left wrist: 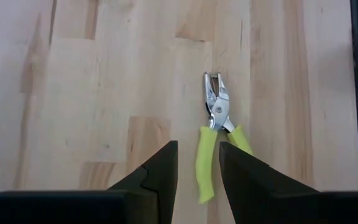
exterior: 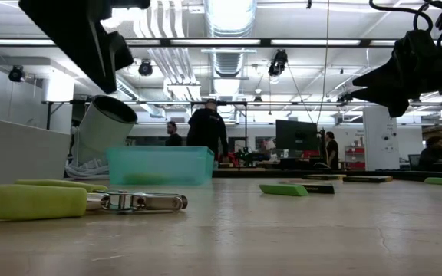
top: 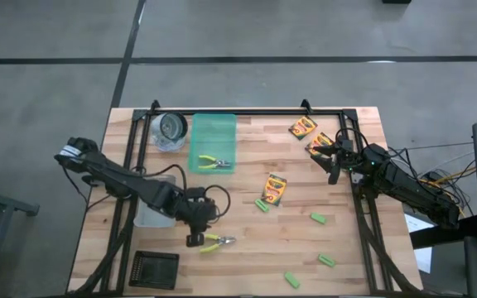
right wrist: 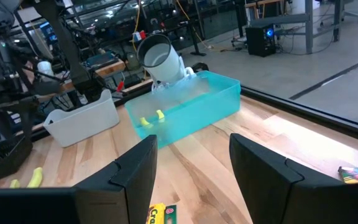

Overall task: Pick & Place School Supplies
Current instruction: Put the green punch plier into the green bin

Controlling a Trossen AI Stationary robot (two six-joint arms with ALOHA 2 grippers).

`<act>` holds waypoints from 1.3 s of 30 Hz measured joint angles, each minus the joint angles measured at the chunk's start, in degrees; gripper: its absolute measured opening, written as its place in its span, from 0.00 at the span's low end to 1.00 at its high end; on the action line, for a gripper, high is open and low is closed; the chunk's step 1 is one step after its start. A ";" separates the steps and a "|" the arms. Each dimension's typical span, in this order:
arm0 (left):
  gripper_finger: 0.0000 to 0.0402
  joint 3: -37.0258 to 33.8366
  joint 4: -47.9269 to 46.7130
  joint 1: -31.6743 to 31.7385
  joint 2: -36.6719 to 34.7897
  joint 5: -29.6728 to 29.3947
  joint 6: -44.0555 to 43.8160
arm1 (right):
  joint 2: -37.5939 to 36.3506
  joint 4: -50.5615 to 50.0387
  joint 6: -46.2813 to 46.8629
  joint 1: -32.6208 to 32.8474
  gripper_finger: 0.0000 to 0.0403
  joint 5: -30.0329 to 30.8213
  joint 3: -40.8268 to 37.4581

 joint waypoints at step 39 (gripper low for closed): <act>0.30 -23.05 30.78 -4.74 0.11 3.37 -9.21 | 0.02 0.02 0.00 -0.02 0.49 0.00 0.00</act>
